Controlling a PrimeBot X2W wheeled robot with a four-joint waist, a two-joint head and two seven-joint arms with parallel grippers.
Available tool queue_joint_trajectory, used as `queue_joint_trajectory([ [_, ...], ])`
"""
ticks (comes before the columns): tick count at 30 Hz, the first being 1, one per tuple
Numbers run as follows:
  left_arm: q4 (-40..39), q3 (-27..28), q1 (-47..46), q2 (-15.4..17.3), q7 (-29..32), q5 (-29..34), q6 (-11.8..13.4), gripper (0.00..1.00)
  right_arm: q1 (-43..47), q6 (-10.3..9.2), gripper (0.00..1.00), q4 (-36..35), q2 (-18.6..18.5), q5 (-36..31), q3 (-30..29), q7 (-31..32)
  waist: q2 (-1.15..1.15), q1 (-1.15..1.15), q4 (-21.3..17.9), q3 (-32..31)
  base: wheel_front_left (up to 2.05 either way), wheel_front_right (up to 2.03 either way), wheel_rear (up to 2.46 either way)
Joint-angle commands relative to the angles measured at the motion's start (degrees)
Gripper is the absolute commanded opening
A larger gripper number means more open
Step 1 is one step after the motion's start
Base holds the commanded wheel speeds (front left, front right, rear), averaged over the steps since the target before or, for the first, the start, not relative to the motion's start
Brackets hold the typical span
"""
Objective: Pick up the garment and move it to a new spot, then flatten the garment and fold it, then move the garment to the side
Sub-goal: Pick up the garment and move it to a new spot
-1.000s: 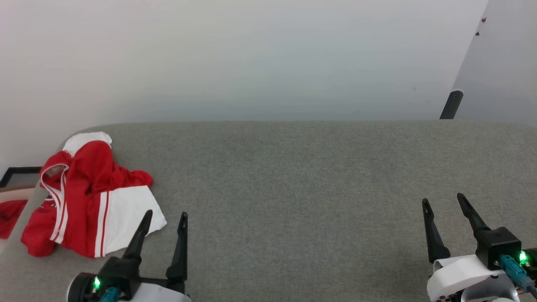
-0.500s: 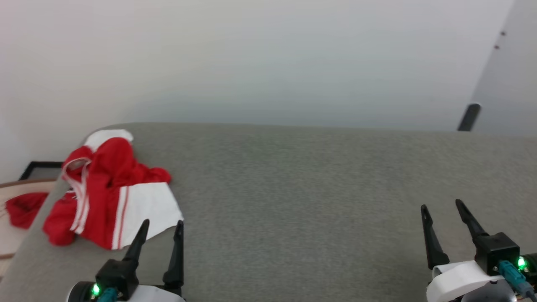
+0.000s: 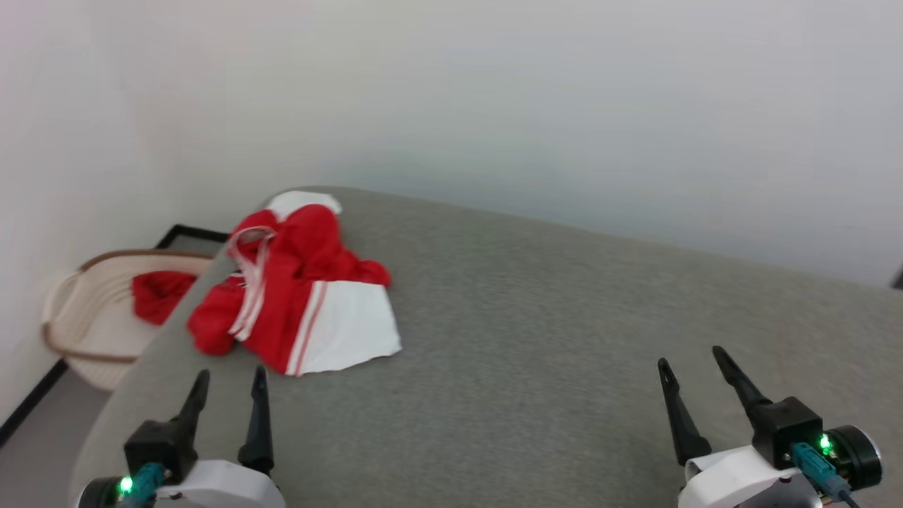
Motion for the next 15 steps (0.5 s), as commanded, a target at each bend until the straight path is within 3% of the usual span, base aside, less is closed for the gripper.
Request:
queue_joint_trajectory([
  [1, -0.19, 0.2, -0.4, -0.2, 0.22, -0.92, 0.14, 1.0, -0.89, 0.02, 1.0, 0.38, 0.09, 0.42, 0.08, -0.36, 0.0, 0.0, 4.45, -0.63, 0.0, 0.0, 0.0],
  [8, -0.96, 0.81, -1.25, 0.34, 2.5, -3.04, -0.63, 1.0, -1.03, 0.01, 1.0, 1.11, 0.26, 0.69, 0.34, -0.57, 0.0, 0.0, 5.05, 0.43, 0.0, 0.0, 0.0],
  [15, -4.31, 2.73, -7.11, 3.23, 10.32, -7.52, -2.56, 1.0, -2.19, 0.01, 1.0, -0.39, -0.44, -0.44, -0.15, 0.4, 0.0, 0.0, 1.99, 4.52, 0.0, 0.0, 0.0],
])
